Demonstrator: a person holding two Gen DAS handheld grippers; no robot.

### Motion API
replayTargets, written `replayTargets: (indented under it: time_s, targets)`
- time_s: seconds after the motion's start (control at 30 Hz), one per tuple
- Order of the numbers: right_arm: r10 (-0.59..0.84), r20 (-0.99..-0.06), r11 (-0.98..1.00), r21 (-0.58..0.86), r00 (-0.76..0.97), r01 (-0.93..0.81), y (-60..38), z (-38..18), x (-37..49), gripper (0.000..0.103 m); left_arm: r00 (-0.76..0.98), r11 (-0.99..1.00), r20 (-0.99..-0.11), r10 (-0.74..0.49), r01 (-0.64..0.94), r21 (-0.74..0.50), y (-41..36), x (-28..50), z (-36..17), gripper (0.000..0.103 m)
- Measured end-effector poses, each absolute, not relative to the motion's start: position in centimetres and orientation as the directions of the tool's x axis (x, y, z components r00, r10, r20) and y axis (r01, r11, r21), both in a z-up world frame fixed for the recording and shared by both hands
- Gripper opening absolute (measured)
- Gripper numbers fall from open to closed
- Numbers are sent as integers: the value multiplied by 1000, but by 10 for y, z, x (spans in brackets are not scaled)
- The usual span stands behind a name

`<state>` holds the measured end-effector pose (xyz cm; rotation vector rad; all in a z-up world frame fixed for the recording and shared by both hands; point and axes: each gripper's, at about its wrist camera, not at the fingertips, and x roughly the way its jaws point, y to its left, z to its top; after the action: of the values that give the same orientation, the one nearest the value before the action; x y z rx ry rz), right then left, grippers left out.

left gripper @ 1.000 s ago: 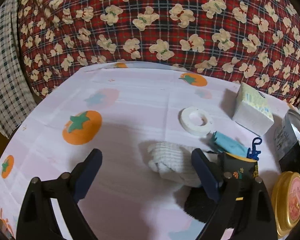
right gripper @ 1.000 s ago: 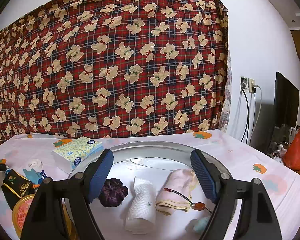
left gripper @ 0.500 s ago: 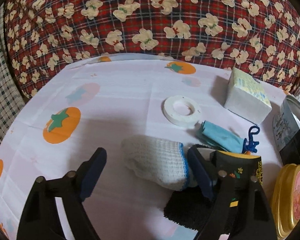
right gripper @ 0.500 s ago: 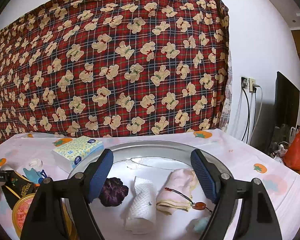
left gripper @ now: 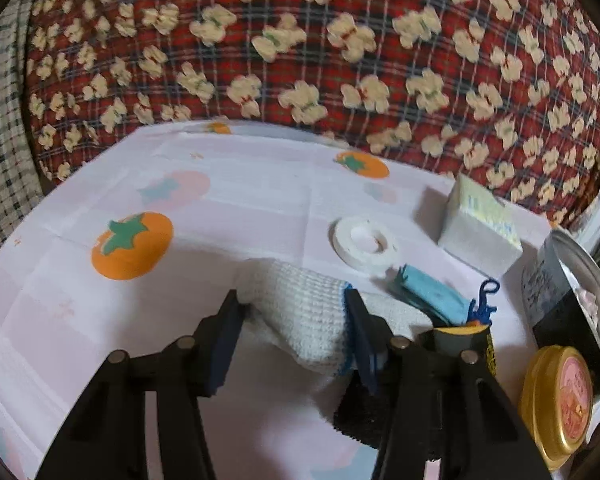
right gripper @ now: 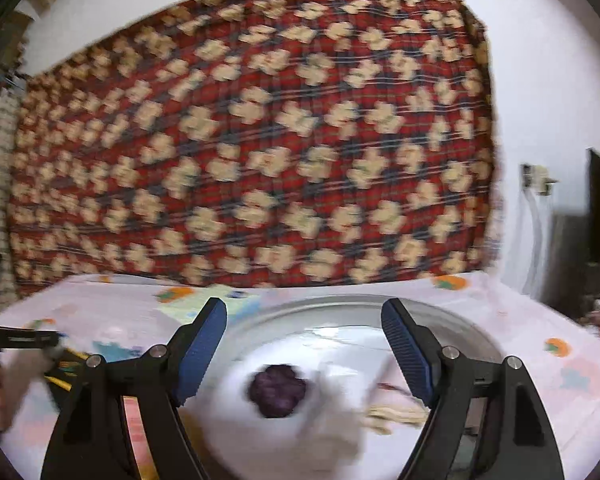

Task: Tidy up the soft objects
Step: 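Close the left tool on the white knit glove, then lower the right tool onto the black gold-trimmed card and close on it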

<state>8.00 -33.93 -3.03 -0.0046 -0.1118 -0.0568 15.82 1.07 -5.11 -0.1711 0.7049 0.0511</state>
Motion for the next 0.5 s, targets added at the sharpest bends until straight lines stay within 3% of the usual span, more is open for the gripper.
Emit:
replayTargets:
  time_s: [0.13,0.33,0.5]
  targets:
    - [95,27,995,-37,995,-94,-308,-29,86,81,789,981,-615,14,-129,-143,14,152,-46,51]
    - [364,-163,931,88,917,-354,-260,-8,107,82,822,966,-569,20,-163,-201,29,143,-42,51]
    - [400,-322,915,81,858,-396,-209,-7,129,82,844,966,-534,44,-171,-192,28,135,-39,51]
